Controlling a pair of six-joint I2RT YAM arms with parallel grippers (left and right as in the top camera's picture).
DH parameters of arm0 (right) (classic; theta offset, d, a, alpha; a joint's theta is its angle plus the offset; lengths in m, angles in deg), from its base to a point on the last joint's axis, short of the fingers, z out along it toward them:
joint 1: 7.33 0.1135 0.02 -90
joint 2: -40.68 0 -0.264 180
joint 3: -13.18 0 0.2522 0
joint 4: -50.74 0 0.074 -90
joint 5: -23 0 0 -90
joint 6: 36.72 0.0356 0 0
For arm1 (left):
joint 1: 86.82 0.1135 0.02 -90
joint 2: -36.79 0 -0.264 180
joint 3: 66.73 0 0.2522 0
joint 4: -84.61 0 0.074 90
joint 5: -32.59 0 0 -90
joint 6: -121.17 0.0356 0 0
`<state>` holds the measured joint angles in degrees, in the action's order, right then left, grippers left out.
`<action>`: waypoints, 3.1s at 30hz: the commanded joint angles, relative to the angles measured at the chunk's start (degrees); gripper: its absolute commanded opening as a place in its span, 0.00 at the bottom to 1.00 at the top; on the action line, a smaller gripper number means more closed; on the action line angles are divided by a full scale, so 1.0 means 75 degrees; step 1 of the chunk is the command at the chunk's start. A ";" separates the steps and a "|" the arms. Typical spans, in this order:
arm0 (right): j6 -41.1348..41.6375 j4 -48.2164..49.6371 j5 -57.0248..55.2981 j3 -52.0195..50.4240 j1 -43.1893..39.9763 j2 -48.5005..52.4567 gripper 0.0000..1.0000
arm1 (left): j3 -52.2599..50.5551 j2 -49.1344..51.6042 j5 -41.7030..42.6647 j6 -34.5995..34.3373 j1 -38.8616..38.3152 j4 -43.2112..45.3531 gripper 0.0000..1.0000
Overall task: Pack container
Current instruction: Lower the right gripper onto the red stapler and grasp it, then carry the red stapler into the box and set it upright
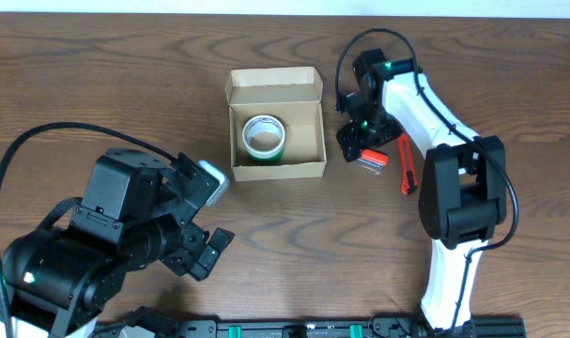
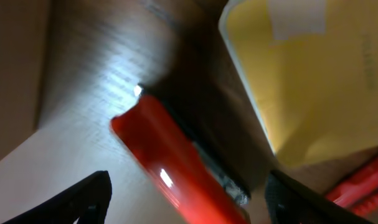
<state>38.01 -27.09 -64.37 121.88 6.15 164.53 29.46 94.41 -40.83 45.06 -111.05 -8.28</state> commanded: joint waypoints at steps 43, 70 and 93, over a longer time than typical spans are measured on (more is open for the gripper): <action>0.2821 0.0842 0.0562 0.0393 0.0504 -0.3279 0.10 | 0.0128 0.0000 0.0111 -0.0029 -0.0017 -0.0020 0.95; 0.6097 0.0947 -0.1061 0.0385 0.2506 -0.1236 0.03 | 0.0128 0.0000 0.0111 -0.0026 -0.0017 -0.0020 0.95; 0.6202 0.0915 -0.1751 0.0382 0.2311 -0.1055 0.08 | 0.0128 0.0000 0.0111 -0.0029 -0.0017 -0.0020 0.95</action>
<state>83.47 -20.36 -75.67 124.70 24.37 155.61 29.46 94.41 -40.83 45.04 -111.05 -8.28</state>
